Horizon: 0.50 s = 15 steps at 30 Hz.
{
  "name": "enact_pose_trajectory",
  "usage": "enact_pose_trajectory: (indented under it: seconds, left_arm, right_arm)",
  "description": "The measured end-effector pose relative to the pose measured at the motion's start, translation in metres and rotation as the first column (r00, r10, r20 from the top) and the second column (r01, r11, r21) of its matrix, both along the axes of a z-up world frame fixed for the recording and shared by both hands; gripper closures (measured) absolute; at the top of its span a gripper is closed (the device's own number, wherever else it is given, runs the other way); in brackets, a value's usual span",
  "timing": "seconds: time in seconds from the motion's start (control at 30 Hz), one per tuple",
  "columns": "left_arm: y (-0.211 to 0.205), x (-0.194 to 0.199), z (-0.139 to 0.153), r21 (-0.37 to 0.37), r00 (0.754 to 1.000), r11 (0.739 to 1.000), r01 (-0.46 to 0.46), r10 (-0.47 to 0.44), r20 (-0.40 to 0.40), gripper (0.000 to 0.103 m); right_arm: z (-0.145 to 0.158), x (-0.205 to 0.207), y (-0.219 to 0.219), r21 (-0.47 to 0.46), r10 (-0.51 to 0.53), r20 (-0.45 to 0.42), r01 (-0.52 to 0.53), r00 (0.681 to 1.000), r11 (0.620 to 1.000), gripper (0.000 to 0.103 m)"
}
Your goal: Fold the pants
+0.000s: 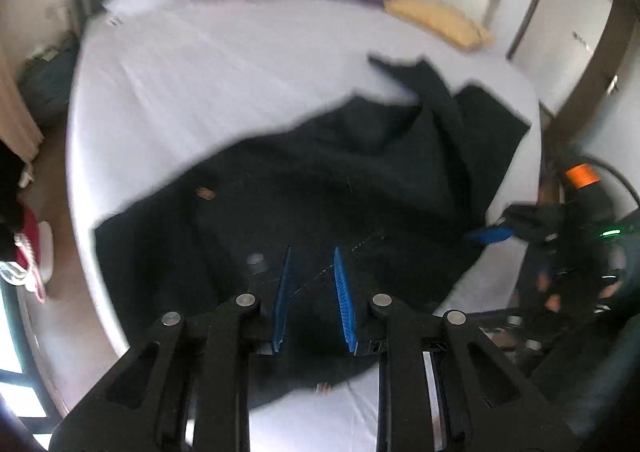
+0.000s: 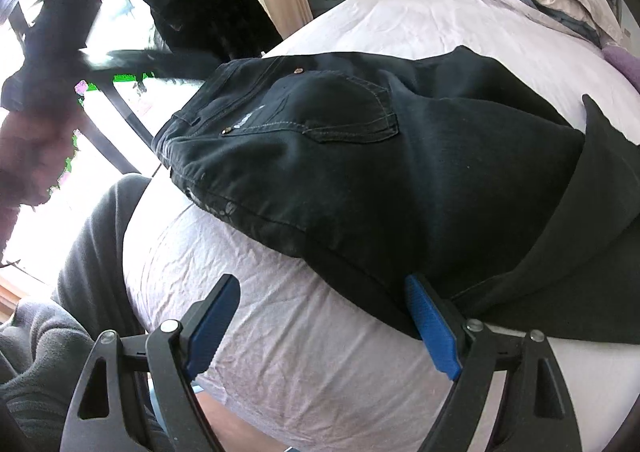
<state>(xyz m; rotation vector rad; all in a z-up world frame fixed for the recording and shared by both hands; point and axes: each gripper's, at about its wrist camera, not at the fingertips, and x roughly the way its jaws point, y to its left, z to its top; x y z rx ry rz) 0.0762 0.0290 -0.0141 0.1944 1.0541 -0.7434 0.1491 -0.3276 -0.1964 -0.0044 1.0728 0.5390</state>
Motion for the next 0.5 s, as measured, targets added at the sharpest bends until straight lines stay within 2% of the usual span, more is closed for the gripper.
enact_pose_trajectory:
  seconds: [0.07, 0.1, 0.13, 0.2, 0.27, 0.3, 0.33, 0.4, 0.47, 0.5]
  left_arm:
    - [-0.004, 0.012, -0.030, 0.013, 0.996, 1.000, -0.023, 0.024, -0.080, 0.082]
    - [-0.003, 0.020, -0.044, 0.032, 0.994, 0.999, -0.033, 0.036, -0.104, 0.082]
    - [0.000, 0.018, -0.055, 0.045, 0.994, 0.998, -0.041, 0.045, -0.097, 0.077]
    - [0.013, 0.023, -0.062, -0.002, 0.991, 0.998, -0.061, 0.061, -0.121, 0.074]
    - [0.023, 0.020, -0.065, 0.014, 0.993, 0.997, -0.077, 0.078, -0.093, 0.074]
    - [0.030, 0.016, -0.067, 0.106, 0.993, 0.988, -0.113, 0.116, -0.023, 0.074]
    - [0.035, 0.015, -0.068, 0.124, 0.992, 0.985, -0.123, 0.125, -0.004, 0.074]
    - [0.045, 0.015, -0.062, 0.104, 0.986, 0.981, -0.162, 0.165, -0.024, 0.074]
    - [0.037, 0.010, -0.043, 0.136, 0.986, 0.976, -0.167, 0.164, 0.036, 0.074]
    - [0.026, 0.007, -0.032, 0.115, 0.988, 0.982, -0.147, 0.142, 0.055, 0.074]
  right_arm:
    - [0.000, 0.001, -0.002, 0.013, -0.009, -0.005, 0.009, 1.000, 1.000, 0.016]
    - [0.000, 0.002, -0.002, 0.014, -0.007, -0.005, 0.007, 1.000, 1.000, 0.016]
    - [0.001, 0.002, -0.002, 0.015, -0.005, -0.004, 0.005, 1.000, 1.000, 0.017]
    - [0.003, 0.002, -0.007, 0.037, -0.010, -0.009, 0.011, 1.000, 0.999, 0.017]
    - [0.007, 0.003, -0.020, 0.110, -0.034, -0.031, 0.037, 0.999, 0.993, 0.017]
    - [0.010, 0.003, -0.026, 0.143, -0.047, -0.038, 0.052, 0.998, 0.988, 0.017]
    - [0.014, 0.004, -0.038, 0.187, -0.074, -0.046, 0.081, 0.996, 0.979, 0.017]
    - [0.022, 0.005, -0.058, 0.234, -0.125, -0.057, 0.135, 0.991, 0.963, 0.017]
    - [0.034, 0.008, -0.084, 0.290, -0.191, -0.058, 0.200, 0.980, 0.936, 0.017]
    - [0.039, 0.011, -0.096, 0.308, -0.221, -0.052, 0.226, 0.974, 0.924, 0.017]
